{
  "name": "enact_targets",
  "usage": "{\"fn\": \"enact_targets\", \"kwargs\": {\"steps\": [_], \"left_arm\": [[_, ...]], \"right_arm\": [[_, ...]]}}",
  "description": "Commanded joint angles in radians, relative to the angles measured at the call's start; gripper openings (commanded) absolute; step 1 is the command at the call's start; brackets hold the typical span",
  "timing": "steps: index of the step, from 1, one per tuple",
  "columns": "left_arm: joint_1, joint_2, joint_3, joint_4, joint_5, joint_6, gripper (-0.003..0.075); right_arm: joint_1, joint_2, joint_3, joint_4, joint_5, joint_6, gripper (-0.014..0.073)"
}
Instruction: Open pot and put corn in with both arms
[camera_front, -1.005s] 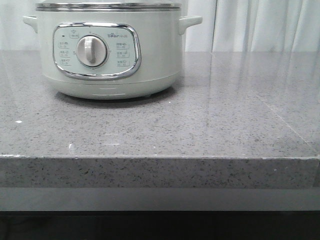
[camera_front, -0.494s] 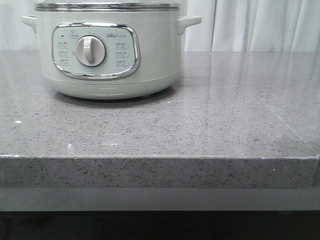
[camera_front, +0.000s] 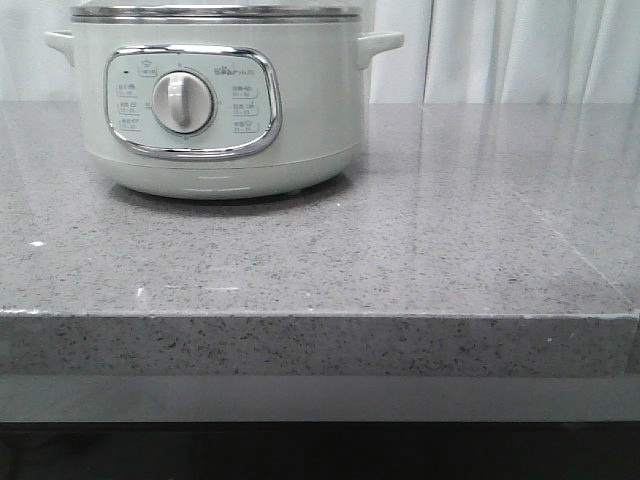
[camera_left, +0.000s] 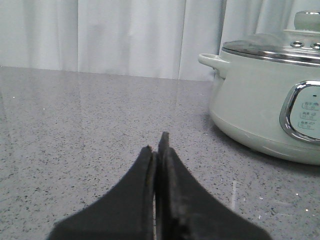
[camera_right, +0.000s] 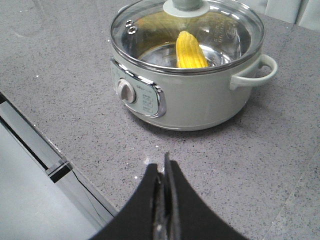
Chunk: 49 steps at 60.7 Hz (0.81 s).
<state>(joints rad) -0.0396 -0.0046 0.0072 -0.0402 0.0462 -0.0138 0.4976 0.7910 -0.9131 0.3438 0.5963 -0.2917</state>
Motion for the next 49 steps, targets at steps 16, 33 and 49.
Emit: {"fn": "enact_targets", "kwargs": {"steps": [16,33,49], "left_arm": [[0.001,-0.020,0.005,-0.008,-0.074,-0.001,-0.0020],[0.001,-0.020,0.005,-0.008,-0.074,-0.001,-0.0020],[0.001,-0.020,0.005,-0.008,-0.074,-0.001,-0.0020]], "right_arm": [[-0.027,-0.025,-0.006,0.018,-0.073,-0.005,-0.0067],[-0.272,-0.243,0.235,0.019,-0.257,-0.005,-0.0067],[-0.423,-0.556,0.614,0.032,-0.488,-0.005,-0.0067]]}}
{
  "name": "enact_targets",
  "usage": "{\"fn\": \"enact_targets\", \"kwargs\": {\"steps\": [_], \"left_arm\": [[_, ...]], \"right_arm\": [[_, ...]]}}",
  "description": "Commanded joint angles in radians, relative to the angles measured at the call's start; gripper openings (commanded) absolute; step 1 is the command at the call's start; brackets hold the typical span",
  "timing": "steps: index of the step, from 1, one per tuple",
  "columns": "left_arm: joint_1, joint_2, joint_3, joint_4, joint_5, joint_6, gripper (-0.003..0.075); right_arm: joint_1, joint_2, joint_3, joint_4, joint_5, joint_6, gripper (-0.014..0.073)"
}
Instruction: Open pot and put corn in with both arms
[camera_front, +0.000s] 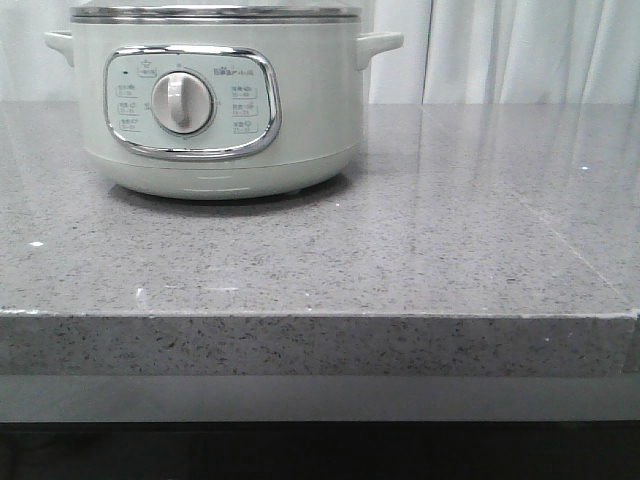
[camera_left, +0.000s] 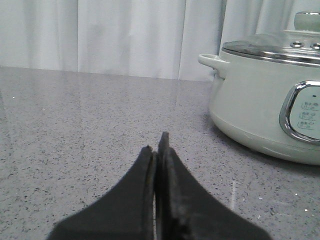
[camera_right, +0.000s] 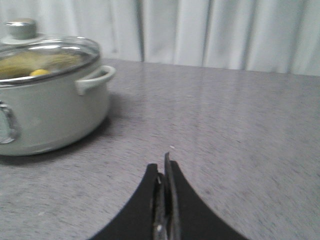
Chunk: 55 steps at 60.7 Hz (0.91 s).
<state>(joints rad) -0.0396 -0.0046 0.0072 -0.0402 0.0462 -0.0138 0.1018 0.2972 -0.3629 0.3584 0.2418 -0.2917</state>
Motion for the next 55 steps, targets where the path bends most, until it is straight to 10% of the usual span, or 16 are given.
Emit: {"fn": "enact_targets", "kwargs": {"steps": [1,25,55], "left_arm": [[0.001,-0.020,0.005,-0.008,-0.074,-0.001,-0.0020],[0.001,-0.018,0.005,-0.008,-0.074,-0.001,-0.0020],[0.001,-0.018,0.005,-0.008,-0.074,-0.001,-0.0020]], "right_arm": [[-0.031,-0.082,0.089,0.017,-0.144,-0.005,-0.0067],[-0.119,-0.332,0.394,0.051,-0.198,-0.005,-0.0067],[-0.056,-0.334,0.390,-0.063,-0.226,0.040,-0.0067]]}}
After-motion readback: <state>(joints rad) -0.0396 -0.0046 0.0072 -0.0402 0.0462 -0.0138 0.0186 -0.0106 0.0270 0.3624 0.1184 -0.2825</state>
